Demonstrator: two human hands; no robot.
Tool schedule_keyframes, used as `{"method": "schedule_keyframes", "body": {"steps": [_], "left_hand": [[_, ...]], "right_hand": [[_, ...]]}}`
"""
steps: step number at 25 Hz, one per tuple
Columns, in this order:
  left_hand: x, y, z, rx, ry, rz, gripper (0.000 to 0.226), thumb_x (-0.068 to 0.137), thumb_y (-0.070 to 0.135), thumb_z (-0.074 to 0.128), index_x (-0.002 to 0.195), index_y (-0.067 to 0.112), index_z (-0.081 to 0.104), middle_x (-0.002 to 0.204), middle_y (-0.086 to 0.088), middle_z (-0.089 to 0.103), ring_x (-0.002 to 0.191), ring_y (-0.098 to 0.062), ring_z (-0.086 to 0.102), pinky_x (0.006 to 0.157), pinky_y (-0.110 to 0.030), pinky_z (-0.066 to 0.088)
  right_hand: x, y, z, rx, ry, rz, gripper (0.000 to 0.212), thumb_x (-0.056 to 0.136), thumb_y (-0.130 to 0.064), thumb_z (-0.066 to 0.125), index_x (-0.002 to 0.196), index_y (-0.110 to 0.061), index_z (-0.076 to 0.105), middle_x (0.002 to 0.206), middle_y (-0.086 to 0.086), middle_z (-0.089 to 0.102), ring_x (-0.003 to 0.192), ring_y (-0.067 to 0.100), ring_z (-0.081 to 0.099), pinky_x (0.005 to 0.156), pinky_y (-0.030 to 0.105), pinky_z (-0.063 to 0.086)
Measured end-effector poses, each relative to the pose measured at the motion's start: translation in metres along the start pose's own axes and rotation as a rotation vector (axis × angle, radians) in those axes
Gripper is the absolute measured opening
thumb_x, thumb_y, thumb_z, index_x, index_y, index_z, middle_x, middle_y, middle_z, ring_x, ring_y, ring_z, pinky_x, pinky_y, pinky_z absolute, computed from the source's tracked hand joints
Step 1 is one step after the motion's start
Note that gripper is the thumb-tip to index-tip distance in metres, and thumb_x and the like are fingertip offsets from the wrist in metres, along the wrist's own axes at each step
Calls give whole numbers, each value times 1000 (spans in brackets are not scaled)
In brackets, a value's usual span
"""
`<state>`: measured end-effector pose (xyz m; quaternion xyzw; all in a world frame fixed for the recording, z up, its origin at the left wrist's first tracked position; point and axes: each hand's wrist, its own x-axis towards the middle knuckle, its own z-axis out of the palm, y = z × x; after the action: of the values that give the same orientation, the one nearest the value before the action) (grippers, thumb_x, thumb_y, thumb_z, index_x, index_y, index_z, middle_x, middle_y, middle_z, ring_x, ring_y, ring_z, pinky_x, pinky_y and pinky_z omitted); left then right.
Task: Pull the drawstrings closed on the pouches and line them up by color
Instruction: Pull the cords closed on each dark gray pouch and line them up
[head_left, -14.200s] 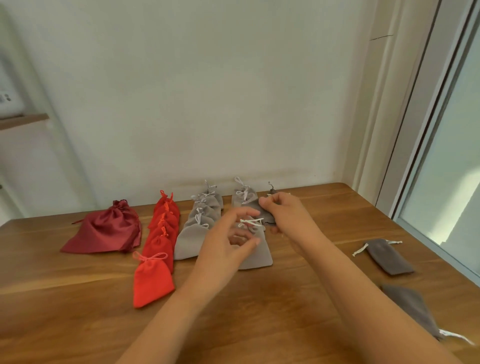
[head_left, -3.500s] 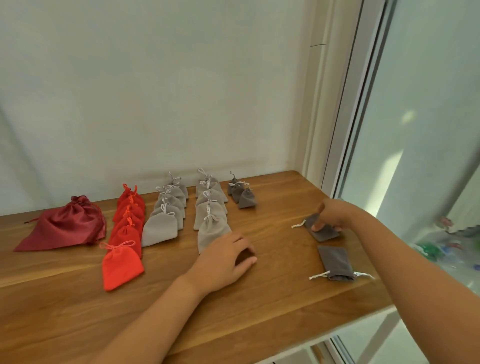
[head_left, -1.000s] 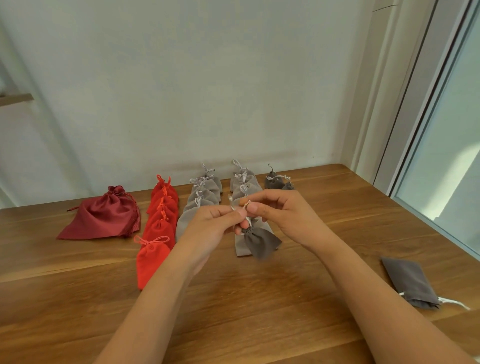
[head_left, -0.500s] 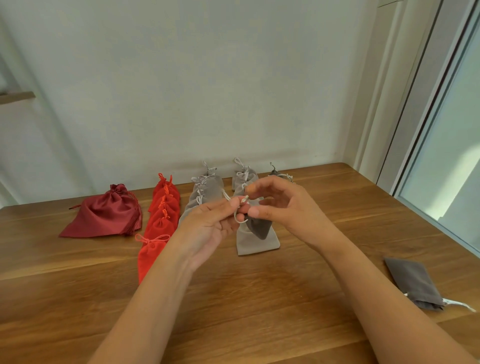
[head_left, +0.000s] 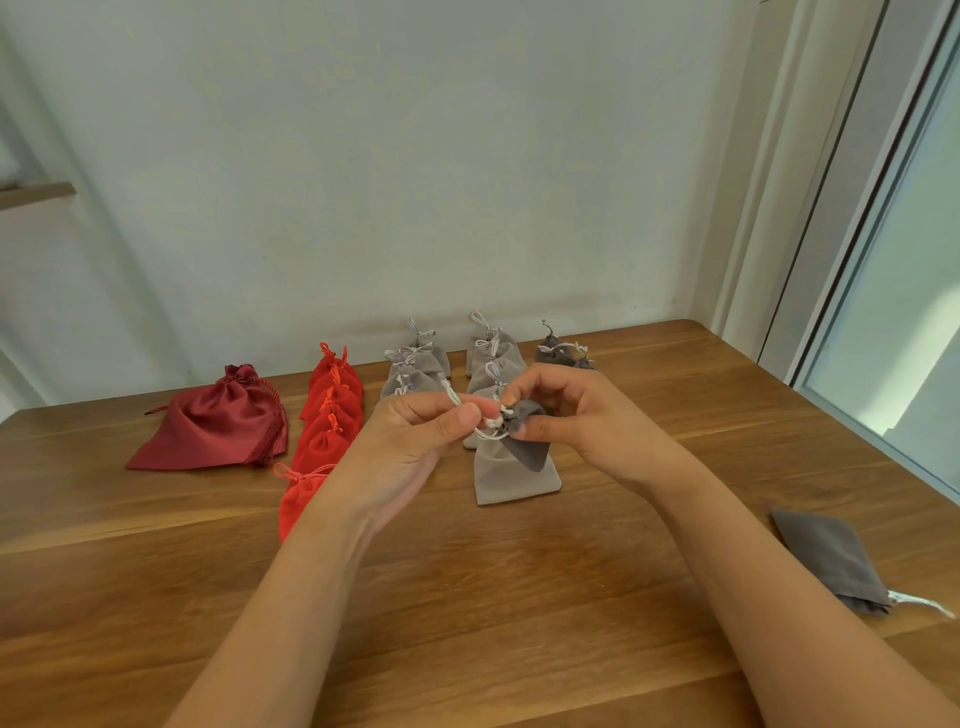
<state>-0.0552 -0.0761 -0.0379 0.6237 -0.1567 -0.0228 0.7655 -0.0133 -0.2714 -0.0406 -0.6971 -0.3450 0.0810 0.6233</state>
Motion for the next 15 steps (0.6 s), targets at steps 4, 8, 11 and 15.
{"method": "schedule_keyframes", "body": {"steps": [4, 8, 11, 15], "left_hand": [[-2, 4, 2, 126, 76, -3, 10, 62, 21, 76, 71, 16, 78, 78, 1, 74, 84, -8, 68, 78, -17, 50], [-2, 9, 3, 294, 154, 12, 18, 59, 13, 82, 70, 26, 77, 74, 1, 74, 76, -13, 66, 77, -27, 48], [-5, 12, 5, 520, 188, 56, 20, 58, 20, 86, 74, 25, 75, 71, 3, 73, 72, -8, 67, 76, -21, 47], [-9, 11, 16, 885, 300, 236, 21, 74, 11, 77, 72, 29, 68, 65, 17, 66, 71, 6, 60, 69, -5, 41]], "right_hand": [[0, 2, -2, 103, -78, 9, 15, 80, -4, 65, 91, -14, 65, 85, -5, 65, 84, 9, 58, 79, 21, 46], [1, 7, 2, 164, -150, 48, 16, 82, -5, 59, 96, -12, 65, 88, -3, 63, 87, 10, 56, 83, 23, 45], [1, 10, 3, 164, -160, 71, 18, 83, -4, 56, 96, -12, 65, 87, -5, 64, 89, 10, 56, 85, 23, 44], [1, 13, 4, 147, -107, 102, 19, 83, -3, 59, 96, -14, 69, 93, 2, 66, 95, 16, 58, 92, 30, 45]]}}
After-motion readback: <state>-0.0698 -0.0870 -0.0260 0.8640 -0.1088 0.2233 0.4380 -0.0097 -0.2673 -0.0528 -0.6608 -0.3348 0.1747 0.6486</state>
